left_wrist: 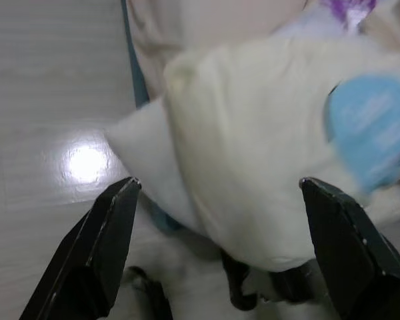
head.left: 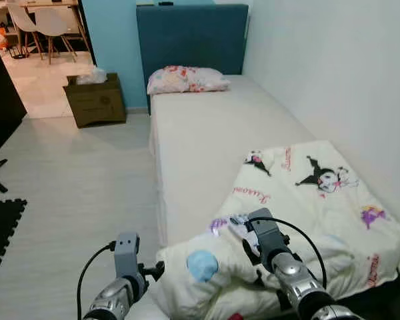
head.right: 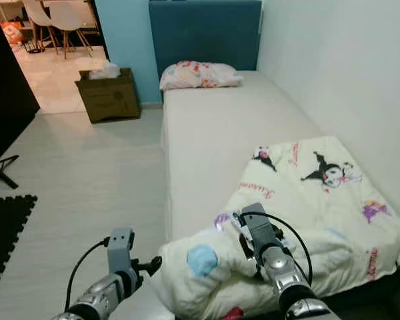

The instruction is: Clean up the room

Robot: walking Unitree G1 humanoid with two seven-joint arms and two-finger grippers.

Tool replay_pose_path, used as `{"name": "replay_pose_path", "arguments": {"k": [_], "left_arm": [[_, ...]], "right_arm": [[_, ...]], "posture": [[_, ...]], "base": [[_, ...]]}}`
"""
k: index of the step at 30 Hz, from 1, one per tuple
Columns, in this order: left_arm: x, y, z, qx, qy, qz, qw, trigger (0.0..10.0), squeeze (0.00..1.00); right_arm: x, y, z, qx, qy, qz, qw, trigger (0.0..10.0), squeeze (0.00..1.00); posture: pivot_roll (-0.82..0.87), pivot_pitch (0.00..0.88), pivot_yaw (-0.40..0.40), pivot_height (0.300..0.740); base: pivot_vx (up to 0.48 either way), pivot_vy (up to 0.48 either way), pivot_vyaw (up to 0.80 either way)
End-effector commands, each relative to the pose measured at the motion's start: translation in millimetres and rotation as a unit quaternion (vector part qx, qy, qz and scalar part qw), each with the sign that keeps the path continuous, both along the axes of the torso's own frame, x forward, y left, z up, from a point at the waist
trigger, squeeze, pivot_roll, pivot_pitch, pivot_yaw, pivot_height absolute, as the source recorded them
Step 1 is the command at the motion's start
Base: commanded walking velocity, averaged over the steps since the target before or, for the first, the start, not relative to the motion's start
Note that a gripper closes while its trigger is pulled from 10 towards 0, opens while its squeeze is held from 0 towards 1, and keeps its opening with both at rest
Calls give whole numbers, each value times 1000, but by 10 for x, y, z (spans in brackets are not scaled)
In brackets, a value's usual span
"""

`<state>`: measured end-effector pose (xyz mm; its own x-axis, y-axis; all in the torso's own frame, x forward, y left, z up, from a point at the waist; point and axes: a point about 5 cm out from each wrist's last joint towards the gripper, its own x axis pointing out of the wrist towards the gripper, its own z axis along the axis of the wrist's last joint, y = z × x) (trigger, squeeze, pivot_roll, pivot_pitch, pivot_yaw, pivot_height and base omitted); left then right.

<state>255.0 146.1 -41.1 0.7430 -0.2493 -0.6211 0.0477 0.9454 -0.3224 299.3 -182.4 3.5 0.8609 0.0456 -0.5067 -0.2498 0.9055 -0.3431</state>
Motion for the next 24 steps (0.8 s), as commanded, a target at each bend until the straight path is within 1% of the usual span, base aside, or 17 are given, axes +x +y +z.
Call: {"name": "replay_pose_path", "arguments": {"k": [1,2,3,4,5,6,7,9,14,15,16,17,18,21,22,23,24], "left_arm": [[-67,-21,-48,2,9,-10,1000,10000,0],[-83,-17,-59,2,11,-12,1000,10000,0],[-83,-17,-59,2,11,-12,1000,10000,0],[-105,-10,-75,4,15,-14,1000,10000,0],[-127,-3,-89,5,17,-15,1000,10000,0],[-127,-3,-89,5,17,-15,1000,10000,0],[-155,8,-107,7,21,-17,1000,10000,0],[-172,14,-117,7,22,-18,1000,10000,0],[-193,18,-130,8,24,-20,999,10000,0],[-207,21,-139,9,26,-22,999,10000,0],[-237,31,-157,11,28,-26,999,10000,0],[-247,36,-162,11,29,-27,999,10000,0],[-247,36,-162,11,29,-27,999,10000,0],[-293,65,-188,13,33,-30,999,10000,0],[-293,65,-188,13,33,-30,999,10000,0],[-318,82,-201,15,36,-31,999,10000,0],[-346,103,-216,17,38,-32,999,10000,0]], "right_arm": [[-3,11,-6,-31,-1,20,999,10000,0],[-5,23,-9,-51,-2,33,998,10000,0],[-5,23,-9,-51,-2,33,998,10000,0],[-14,34,-22,-93,-2,58,994,10000,0],[-23,37,-32,-122,-2,73,990,10000,0],[-23,37,-32,-122,-2,73,990,10000,0],[-27,31,-35,-157,-6,85,984,10000,0],[-8,20,-13,-171,-15,82,982,10000,0],[43,33,52,-158,-37,76,984,10000,0],[70,85,95,-120,-51,79,988,10000,0],[120,182,190,-44,-75,89,992,10000,0],[136,211,224,-22,-85,93,992,10000,0],[136,211,224,-22,-85,93,992,10000,0],[210,272,366,51,-108,98,988,10000,0],[210,272,366,51,-108,98,988,10000,0],[233,286,412,65,-116,101,986,10000,0],[256,289,443,59,-120,105,985,10000,0]], "posture": [[-103,0,-7,610],[-102,0,-6,605],[-102,0,-6,605],[-102,0,-5,600],[-100,0,-5,600],[-100,0,-5,600],[-99,0,-5,600],[-94,0,-5,600],[-91,0,-4,600],[-86,0,-3,600],[-81,0,-1,600],[-81,0,-1,600],[-81,0,-1,600],[-74,23,2,600],[-74,23,2,600],[-69,38,4,600],[-63,55,4,600]], "base": [[0,0,0],[0,0,0],[0,0,0],[0,0,0],[0,0,0],[0,0,0],[0,0,0],[0,0,0],[0,0,0],[0,0,0],[0,0,0],[0,0,0],[0,0,0],[0,0,0],[0,0,0],[0,0,0],[0,0,0]]}}
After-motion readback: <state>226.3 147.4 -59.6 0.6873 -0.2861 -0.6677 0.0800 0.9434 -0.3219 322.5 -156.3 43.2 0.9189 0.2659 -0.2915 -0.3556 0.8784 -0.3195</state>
